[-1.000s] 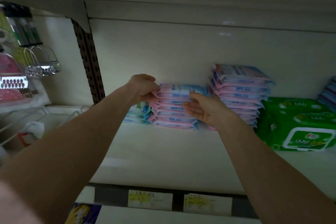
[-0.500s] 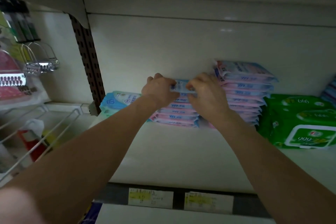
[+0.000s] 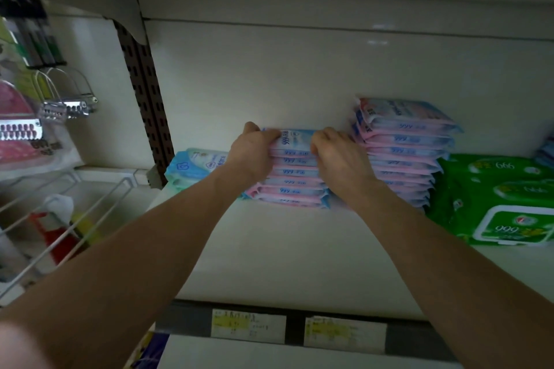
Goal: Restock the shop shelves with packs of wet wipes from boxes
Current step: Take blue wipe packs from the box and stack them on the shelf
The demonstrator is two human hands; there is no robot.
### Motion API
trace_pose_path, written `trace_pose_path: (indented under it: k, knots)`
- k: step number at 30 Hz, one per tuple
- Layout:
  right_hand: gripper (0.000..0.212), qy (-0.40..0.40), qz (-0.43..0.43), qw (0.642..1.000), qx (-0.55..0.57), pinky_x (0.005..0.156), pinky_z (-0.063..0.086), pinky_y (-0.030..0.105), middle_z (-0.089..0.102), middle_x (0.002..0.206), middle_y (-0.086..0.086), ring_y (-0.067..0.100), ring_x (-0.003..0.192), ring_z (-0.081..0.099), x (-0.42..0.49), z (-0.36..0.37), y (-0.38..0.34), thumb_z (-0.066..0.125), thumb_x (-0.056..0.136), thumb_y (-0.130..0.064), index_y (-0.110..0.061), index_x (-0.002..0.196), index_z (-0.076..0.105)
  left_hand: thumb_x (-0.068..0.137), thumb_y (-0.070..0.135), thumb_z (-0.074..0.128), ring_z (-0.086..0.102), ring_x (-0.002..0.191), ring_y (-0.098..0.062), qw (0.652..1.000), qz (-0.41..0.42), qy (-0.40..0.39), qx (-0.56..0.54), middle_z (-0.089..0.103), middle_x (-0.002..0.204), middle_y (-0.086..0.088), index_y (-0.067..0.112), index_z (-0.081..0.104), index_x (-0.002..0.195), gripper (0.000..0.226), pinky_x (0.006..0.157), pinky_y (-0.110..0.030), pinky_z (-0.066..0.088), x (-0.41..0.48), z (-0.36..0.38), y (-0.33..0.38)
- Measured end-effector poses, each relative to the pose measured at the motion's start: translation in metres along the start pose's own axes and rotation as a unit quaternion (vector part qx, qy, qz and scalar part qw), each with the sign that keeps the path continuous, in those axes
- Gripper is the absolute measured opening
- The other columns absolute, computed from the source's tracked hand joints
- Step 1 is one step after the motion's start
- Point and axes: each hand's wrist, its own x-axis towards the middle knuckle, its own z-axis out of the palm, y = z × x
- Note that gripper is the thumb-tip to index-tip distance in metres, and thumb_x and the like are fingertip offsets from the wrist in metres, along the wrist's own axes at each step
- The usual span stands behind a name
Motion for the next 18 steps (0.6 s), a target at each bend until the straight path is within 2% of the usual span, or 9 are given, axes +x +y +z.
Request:
trace_pose_path:
  k: [2,6,10,14,18]
  knots:
    - [0.026,0.005,-0.01,1.0,0.015,0.062,0.038,0.036,0.059,0.101,0.017,0.036,0.091,0.057,0.001,0.001,0.003,0.054,0.078,0.014,-0.003,0.097,0.06,0.092,0.006,0.048,0.054,0.105,-0.032,1.0,0.003,0.022,-0.006,0.043,0.125,-0.013,0.022,0.049,0.138,0.049,0.093,-0.032,0.044,-0.003,0.002,-0.002]
    - [0.025,-0.008,-0.019,0.999,0.034,0.066,0.046,0.04,0.059,0.1,0.018,0.036,0.089,0.057,0.002,0.001,0.003,0.054,0.076,0.016,-0.001,0.093,0.061,0.091,0.005,0.049,0.054,0.106,-0.033,0.997,-0.004,0.065,-0.028,0.044,0.124,-0.014,0.018,0.052,0.137,0.048,0.097,-0.035,0.043,-0.007,0.008,-0.007]
    - [0.025,-0.041,-0.02,0.999,-0.006,0.071,0.042,0.033,0.055,0.113,0.012,0.031,0.099,0.054,-0.002,0.0,0.004,0.052,0.082,0.01,-0.004,0.101,0.062,0.091,0.012,0.052,0.045,0.116,-0.031,0.999,-0.005,0.029,0.024,0.039,0.131,-0.013,0.021,0.045,0.14,0.05,0.099,-0.041,0.044,-0.009,0.007,-0.004]
    - [0.023,-0.026,0.011,0.999,0.04,0.076,0.042,0.033,0.06,0.114,0.009,0.029,0.104,0.055,0.001,-0.014,0.003,0.056,0.088,-0.01,-0.01,0.111,0.057,0.084,0.03,0.06,0.027,0.132,-0.03,0.994,0.004,0.037,0.103,0.031,0.142,-0.01,0.025,0.045,0.138,0.056,0.107,-0.048,0.031,-0.01,0.003,0.009]
    - [0.025,-0.026,0.023,0.999,-0.011,0.077,0.045,0.035,0.06,0.114,0.009,0.028,0.106,0.055,0.003,-0.014,-0.003,0.05,0.091,-0.002,-0.009,0.114,0.058,0.09,0.024,0.053,0.032,0.129,-0.029,0.989,0.045,0.085,0.114,0.041,0.137,-0.009,0.027,0.054,0.133,0.043,0.104,-0.046,0.029,-0.014,0.012,0.022]
